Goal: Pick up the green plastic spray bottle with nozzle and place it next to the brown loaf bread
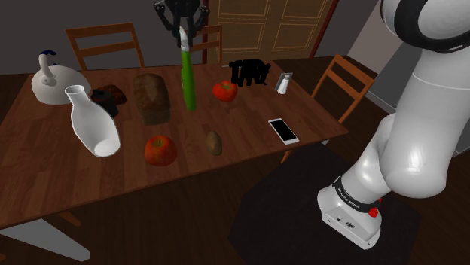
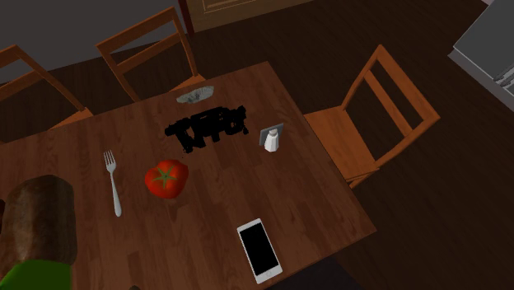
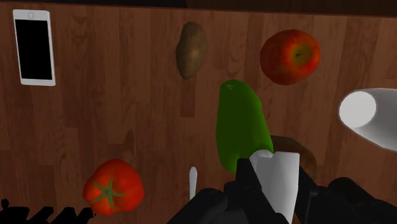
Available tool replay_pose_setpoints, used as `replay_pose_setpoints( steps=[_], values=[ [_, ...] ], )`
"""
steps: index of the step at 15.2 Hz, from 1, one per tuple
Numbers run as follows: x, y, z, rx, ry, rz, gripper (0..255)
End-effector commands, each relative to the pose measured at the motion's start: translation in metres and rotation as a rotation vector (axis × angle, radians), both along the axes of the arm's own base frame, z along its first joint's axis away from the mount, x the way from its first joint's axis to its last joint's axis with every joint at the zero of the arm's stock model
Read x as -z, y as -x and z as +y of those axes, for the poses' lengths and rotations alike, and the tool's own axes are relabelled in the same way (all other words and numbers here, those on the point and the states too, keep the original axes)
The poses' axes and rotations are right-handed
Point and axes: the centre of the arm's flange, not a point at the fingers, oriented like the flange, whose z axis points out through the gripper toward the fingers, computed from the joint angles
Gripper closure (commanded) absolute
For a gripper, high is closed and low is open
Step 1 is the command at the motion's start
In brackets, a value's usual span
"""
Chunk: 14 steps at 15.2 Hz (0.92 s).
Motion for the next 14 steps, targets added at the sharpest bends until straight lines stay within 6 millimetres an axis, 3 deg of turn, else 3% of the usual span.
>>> replay_pose_setpoints(
  steps=[1, 14],
  values=[
    [0.01, 0.0, 0.0, 0.0, 0.0, -0.001, 255],
    [0.079, 0.0, 0.0, 0.0, 0.0, -0.001, 255]
  ],
)
